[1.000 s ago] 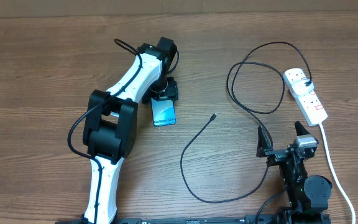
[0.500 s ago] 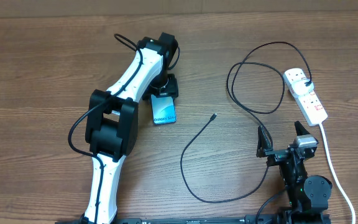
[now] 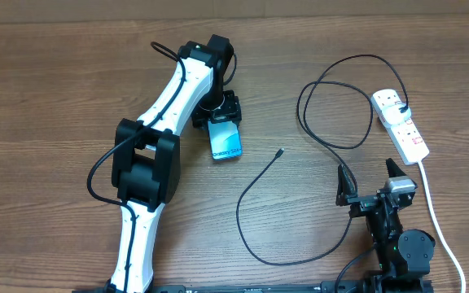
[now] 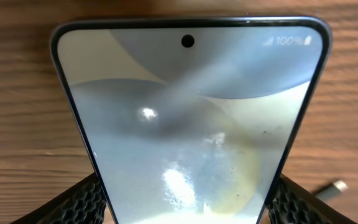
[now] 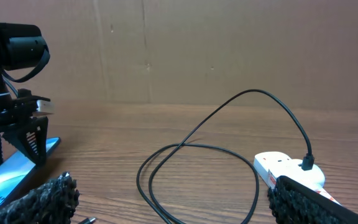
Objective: Plug charger to phone and switch on socket
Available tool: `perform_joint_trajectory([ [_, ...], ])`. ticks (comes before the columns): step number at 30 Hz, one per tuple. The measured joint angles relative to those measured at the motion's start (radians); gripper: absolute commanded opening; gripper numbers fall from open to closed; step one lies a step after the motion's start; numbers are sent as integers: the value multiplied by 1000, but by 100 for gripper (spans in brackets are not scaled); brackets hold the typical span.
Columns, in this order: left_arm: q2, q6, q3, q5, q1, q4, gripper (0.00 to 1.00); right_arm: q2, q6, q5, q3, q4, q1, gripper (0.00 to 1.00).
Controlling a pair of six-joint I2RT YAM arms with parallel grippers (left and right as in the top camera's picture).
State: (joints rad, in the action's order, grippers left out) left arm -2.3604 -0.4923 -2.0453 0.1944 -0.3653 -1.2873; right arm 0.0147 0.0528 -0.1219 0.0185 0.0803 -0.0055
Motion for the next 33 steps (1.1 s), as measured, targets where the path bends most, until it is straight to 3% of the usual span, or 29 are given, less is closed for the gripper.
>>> perform_joint_trajectory([
  [22,0,0,-3,658,142,12,73,0,0,0,0,0,0,100],
  [28,0,0,-3,694,150,12,73,0,0,0,0,0,0,100],
  [33,0,0,-3,584,149,0,73,0,0,0,0,0,0,100],
])
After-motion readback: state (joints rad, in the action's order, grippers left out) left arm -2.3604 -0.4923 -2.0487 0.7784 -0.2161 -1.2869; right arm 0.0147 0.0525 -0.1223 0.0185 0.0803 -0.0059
